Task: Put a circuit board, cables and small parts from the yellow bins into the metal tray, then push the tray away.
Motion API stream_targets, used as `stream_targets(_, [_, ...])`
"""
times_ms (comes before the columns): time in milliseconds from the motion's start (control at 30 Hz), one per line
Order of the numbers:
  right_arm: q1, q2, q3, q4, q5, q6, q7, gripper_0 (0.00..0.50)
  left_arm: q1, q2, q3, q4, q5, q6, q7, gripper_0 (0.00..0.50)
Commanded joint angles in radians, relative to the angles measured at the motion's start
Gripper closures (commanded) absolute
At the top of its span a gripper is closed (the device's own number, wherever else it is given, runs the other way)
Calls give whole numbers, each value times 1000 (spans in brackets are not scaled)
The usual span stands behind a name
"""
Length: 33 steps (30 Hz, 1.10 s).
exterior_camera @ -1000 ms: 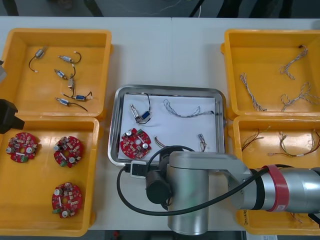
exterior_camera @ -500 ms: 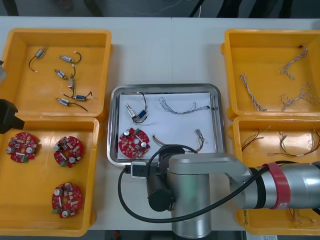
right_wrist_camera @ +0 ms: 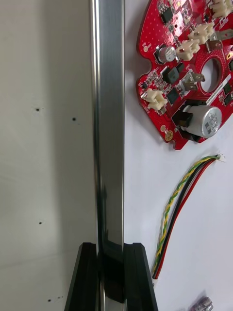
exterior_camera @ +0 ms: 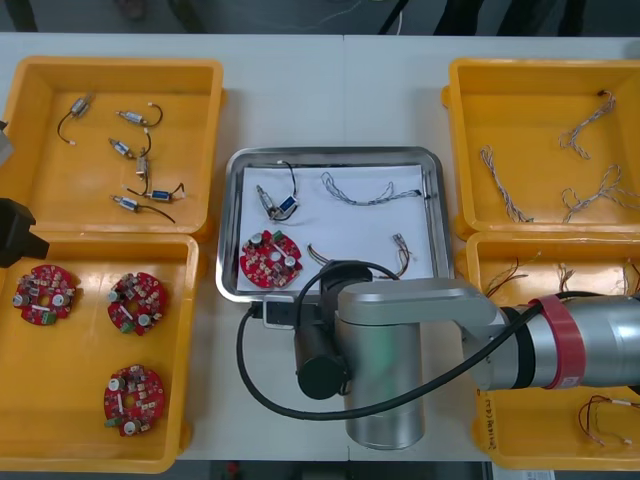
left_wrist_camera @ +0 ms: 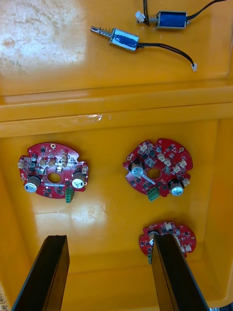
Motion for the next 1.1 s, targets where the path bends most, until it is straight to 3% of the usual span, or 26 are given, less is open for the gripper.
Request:
stream_targets(33, [-70,-10,14,31,-19,-13,-27,500,12,46,26,-6,-7,7,-25,0])
stream_targets(1100, [-246,31,17,209,-60,-56,-28,500,12,46,26,-6,-7,7,-25,0])
